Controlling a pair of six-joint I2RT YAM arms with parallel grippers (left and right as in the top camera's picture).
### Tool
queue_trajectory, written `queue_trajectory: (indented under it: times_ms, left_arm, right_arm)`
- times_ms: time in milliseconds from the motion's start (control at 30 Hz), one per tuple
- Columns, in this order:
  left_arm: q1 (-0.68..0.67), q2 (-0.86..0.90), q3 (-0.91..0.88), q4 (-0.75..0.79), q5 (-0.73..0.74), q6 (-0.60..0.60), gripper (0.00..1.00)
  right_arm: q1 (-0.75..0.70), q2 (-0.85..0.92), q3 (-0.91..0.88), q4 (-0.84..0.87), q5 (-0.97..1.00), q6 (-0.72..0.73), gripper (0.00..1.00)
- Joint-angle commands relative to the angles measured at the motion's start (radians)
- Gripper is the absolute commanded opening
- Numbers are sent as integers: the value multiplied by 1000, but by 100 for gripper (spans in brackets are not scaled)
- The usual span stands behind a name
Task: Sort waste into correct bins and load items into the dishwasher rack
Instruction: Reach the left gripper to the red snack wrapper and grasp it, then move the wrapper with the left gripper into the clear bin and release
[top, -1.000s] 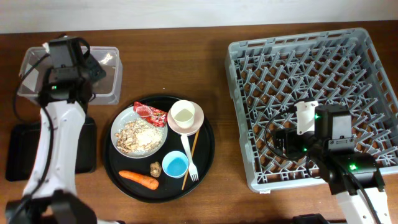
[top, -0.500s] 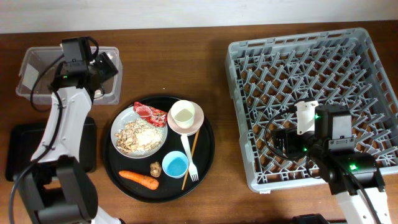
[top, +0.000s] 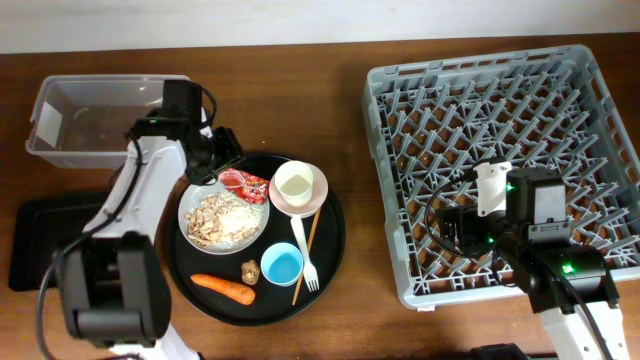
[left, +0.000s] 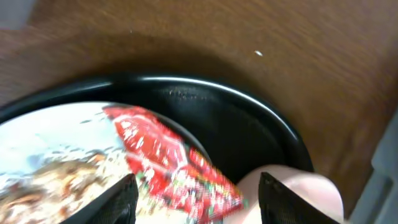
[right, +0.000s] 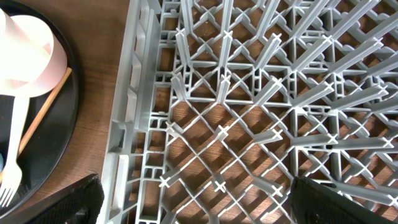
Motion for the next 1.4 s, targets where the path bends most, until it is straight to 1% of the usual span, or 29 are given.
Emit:
queue_trajectory:
  times_ms: [0, 233, 333, 467, 500, 533, 600, 633, 667, 700, 967, 1300, 1367]
  left_arm:
    - [-32, 83, -12, 59, 10, -101, 57]
    - [-40, 157, -12, 81, -3, -100, 54]
    - [-42, 173, -12, 70, -9, -100, 47]
    - [-40, 173, -12, 59, -9, -100, 45]
    - [-39, 173, -12, 59, -9, -100, 42]
    - [-39, 173, -12, 59, -10, -100, 37]
    - [-40, 173, -12, 59, -13, -100, 20]
    - [-40, 173, -12, 59, -13, -100, 15]
    - [-42, 173, -12, 59, -13, -100, 6]
    - [-42, 173, -12, 59, -13, -100, 1]
    - [-39, 162, -12, 43, -11, -100, 0]
    - [-37, -10, -5, 4, -15, -99, 0]
    - [-35, -34, -1, 4, -42, -98, 1]
  right_arm:
    - [6, -4, 26, 2, -10, 8, 99]
    - [6, -4, 26, 2, -10, 8, 99]
    - [6, -4, 26, 2, -10, 8, 99]
    - [6, -4, 26, 2, -10, 8, 99]
    - [6, -4, 26, 2, -10, 8, 99]
    - [6, -4, 26, 2, -10, 8, 99]
    - [6, -4, 26, 2, -10, 8, 99]
    - [6, -4, 26, 2, -10, 8, 99]
    - [6, -4, 26, 2, -10, 8, 99]
    - [6, -4, 26, 2, -10, 8, 99]
    - [6, -4, 26, 0, -10, 8, 99]
    - [6, -4, 26, -1, -10, 8, 99]
    - [6, -4, 26, -1, -10, 8, 99]
